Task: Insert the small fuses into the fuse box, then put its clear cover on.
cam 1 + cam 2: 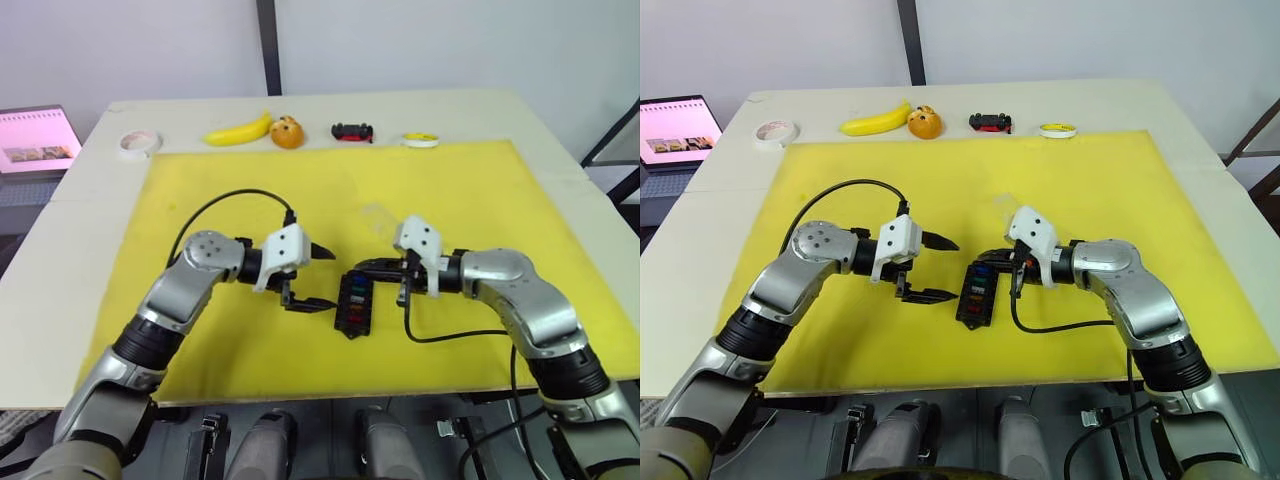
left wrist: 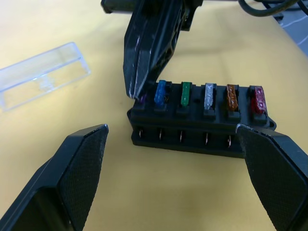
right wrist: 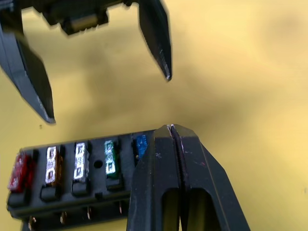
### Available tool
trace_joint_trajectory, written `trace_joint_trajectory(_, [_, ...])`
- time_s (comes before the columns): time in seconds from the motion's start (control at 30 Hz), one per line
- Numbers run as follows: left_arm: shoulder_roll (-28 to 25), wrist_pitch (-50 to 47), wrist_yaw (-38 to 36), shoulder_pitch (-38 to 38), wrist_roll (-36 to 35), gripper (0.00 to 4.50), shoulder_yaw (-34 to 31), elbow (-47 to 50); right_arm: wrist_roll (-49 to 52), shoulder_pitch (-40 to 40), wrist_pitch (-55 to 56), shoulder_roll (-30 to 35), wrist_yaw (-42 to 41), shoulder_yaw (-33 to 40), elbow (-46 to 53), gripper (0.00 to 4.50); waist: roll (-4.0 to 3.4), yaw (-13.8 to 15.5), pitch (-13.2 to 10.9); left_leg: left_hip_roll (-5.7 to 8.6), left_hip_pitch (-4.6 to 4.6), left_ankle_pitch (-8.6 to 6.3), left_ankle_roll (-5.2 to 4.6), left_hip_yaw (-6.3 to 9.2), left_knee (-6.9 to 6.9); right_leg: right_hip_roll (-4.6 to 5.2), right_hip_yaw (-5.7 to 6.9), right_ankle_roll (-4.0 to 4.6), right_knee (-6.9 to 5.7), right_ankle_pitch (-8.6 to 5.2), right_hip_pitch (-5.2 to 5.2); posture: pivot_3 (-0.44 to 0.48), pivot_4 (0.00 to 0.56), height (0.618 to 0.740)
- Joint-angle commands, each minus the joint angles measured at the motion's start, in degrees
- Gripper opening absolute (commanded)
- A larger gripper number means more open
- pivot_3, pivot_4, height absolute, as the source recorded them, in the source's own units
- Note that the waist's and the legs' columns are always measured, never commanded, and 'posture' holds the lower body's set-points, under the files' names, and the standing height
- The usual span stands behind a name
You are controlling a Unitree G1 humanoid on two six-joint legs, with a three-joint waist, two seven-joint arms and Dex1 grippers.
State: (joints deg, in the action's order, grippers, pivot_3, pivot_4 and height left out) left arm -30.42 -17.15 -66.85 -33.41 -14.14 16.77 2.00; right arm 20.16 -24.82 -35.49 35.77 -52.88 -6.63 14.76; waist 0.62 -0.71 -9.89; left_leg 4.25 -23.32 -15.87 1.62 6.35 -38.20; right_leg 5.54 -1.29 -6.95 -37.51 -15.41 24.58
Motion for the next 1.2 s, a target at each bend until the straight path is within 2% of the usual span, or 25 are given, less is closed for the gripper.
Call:
trace_joint_trajectory(0.03, [-0.6, -3.9, 2.3, 1.3, -4.2, 4.50, -5.2, 5.0, 4.7, 0.7, -4.4, 0.5, 4.2, 7.7, 8.1, 0.02, 0.00, 0.0, 0.0, 0.00, -0.02, 0.00, 0.00, 0.01, 0.00, 0.00, 0.00, 0.00, 0.00, 0.00, 0.02, 0.000, 0.150, 0.740])
trace_joint_trajectory(0.1, [-2.1, -8.5, 2.1, 3.6, -8.9, 4.50, -8.9, 8.0, 7.4, 4.9, -8.1, 2.3, 5.8, 13.2, 12.2, 0.02, 0.00, 0.2, 0.0, 0.00, -0.01, 0.00, 0.00, 0.02, 0.01, 0.01, -0.01, 0.00, 0.00, 0.00, 0.02, 0.000, 0.150, 0.740])
trace_joint_trajectory(0.13, [-2.8, -10.1, 2.2, 4.9, -10.6, 4.50, -10.6, 9.2, 8.3, 7.2, -9.7, 3.2, 6.5, 15.9, 14.0, 0.57, 0.01, 0.2, 0.0, 0.00, -0.01, -0.01, -0.01, 0.05, 0.00, 0.01, 0.00, 0.00, -0.01, 0.00, 0.00, 0.000, 0.150, 0.740])
trace_joint_trajectory(0.17, [-3.5, -11.0, 2.4, 6.1, -11.7, 4.50, -11.9, 10.2, 9.4, 9.2, -11.2, 3.8, 7.3, 18.5, 15.5, 0.80, 0.01, 0.3, 0.0, 0.00, -0.01, -0.01, -0.01, 0.08, 0.01, 0.01, 0.01, 0.00, 0.00, 0.00, -0.01, 0.000, 0.150, 0.740])
trace_joint_trajectory(0.4, [-5.7, -20.1, 7.3, 11.3, -21.2, 4.50, -22.2, 13.5, 11.2, 23.3, -14.5, 6.8, 11.9, 35.1, 20.4, 4.34, 0.00, 0.4, 0.0, 0.00, 0.05, -0.15, -0.26, 0.03, 0.01, 0.01, -0.02, 0.00, -0.04, 0.00, -0.07, 0.000, 0.150, 0.740])
trace_joint_trajectory(0.53, [-6.7, -17.8, 8.1, 12.9, -20.3, 4.50, -23.7, 13.2, 12.8, 26.7, -16.8, 6.0, 15.1, 39.4, 22.2, 4.43, -0.04, 0.2, 0.0, -0.01, 0.11, -0.15, -0.27, -0.01, 0.03, 0.01, -0.05, 0.00, -0.07, 0.00, -0.09, 0.000, 0.150, 0.740])
trace_joint_trajectory(0.67, [-7.7, -14.5, 7.1, 13.0, -18.4, 4.50, -22.5, 11.7, 13.5, 26.4, -17.6, 5.5, 17.9, 36.8, 23.8, 4.43, -0.04, 0.2, 0.0, -0.03, 0.13, -0.15, -0.25, -0.02, 0.06, 0.00, -0.05, 0.00, -0.07, 0.00, -0.10, 0.000, 0.150, 0.740])
trace_joint_trajectory(0.83, [-7.2, -9.2, 6.7, 11.1, -14.6, 4.50, -19.8, 9.1, 13.3, 16.8, -21.1, 3.1, 24.9, 28.7, 21.7, 4.43, -0.04, 0.1, 0.0, -0.03, 0.16, -0.10, -0.17, -0.05, 0.06, 0.00, -0.06, 0.00, -0.06, 0.00, -0.11, 0.000, 0.150, 0.740])
trace_joint_trajectory(0.93, [-5.6, -8.2, 8.3, 9.2, -13.6, 4.50, -18.4, 8.3, 11.4, 9.2, -23.1, 0.7, 28.4, 21.1, 18.2, 4.43, -0.02, 0.2, 0.0, -0.03, 0.14, -0.04, -0.07, -0.05, 0.06, 0.01, -0.05, 0.01, -0.05, 0.00, -0.11, 0.000, 0.150, 0.740])
trace_joint_trajectory(1.03, [-4.3, -8.1, 10.2, 8.7, -13.1, 4.50, -18.1, 8.8, 7.9, 1.9, -22.8, -2.1, 31.1, 14.0, 11.7, 4.43, -0.02, 0.0, 0.0, -0.01, 0.14, -0.02, -0.03, -0.05, 0.04, 0.02, -0.06, 0.00, -0.04, 0.00, -0.11, 0.000, 0.150, 0.740])
trace_joint_trajectory(1.2, [-3.8, -8.9, 11.9, 9.8, -13.6, 4.50, -18.3, 10.7, 3.1, -6.0, -20.6, -4.8, 32.0, 7.1, 0.7, 4.43, -0.02, 0.0, 0.0, -0.01, 0.12, 0.00, 0.01, -0.05, 0.07, 0.02, -0.06, 0.01, -0.06, 0.00, -0.05, 0.000, 0.150, 0.740])
